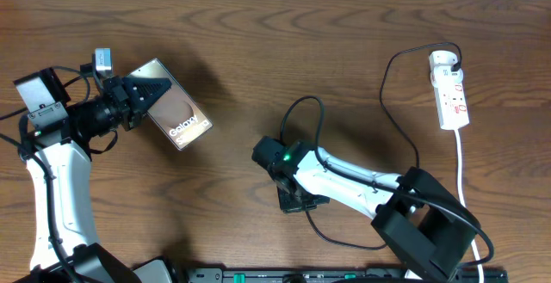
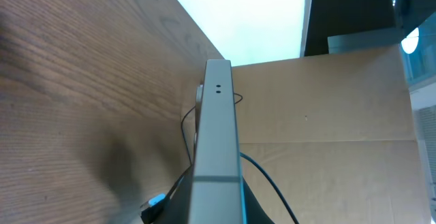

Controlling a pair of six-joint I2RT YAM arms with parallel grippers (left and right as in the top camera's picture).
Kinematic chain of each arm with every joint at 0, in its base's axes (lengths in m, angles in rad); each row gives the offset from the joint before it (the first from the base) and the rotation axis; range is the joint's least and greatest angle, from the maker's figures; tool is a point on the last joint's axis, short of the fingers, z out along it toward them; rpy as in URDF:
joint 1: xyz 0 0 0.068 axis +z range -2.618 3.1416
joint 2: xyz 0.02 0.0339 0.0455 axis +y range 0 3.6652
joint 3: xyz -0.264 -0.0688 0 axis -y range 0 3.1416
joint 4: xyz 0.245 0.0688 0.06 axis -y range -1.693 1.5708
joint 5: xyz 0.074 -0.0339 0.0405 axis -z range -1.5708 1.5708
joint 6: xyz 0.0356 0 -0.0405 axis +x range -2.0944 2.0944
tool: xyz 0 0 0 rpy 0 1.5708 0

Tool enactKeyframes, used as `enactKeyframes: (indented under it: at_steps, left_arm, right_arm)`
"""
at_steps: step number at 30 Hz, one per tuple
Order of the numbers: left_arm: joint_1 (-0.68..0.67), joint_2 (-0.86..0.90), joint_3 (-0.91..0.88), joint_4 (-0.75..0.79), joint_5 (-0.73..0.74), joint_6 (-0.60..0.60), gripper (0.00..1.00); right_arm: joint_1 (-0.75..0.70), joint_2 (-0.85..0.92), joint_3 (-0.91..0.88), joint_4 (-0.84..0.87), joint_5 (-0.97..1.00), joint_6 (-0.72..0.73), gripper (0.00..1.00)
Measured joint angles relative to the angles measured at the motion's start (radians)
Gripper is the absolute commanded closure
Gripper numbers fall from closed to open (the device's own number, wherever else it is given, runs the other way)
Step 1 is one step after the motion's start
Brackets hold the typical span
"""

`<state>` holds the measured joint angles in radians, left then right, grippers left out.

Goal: Plug charger to phone and switch on socket
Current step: 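Lower the right gripper over the cable's connector end, then grasp the cable connector with the right gripper and lift it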

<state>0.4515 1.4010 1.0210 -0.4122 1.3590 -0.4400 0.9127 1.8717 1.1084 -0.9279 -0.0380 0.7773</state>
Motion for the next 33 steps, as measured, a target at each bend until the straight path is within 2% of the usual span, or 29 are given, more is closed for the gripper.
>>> enactKeyframes:
  at_steps: [23, 27, 33]
  left_arm:
    - [0.0, 0.0, 0.0, 0.0, 0.0, 0.0, 0.93]
    - [0.0, 0.0, 0.0, 0.0, 0.0, 0.0, 0.92]
    - [0.0, 0.0, 0.0, 0.0, 0.0, 0.0, 0.93]
  right_arm:
    - [-0.004, -0.014, -0.024, 0.006, -0.047, 0.009, 0.99]
    - [-0.039, -0.014, -0.013, 0.004, -0.06, 0.0, 0.99]
    - [-0.167, -0.064, 0.087, -0.054, -0.072, -0.072, 0.99]
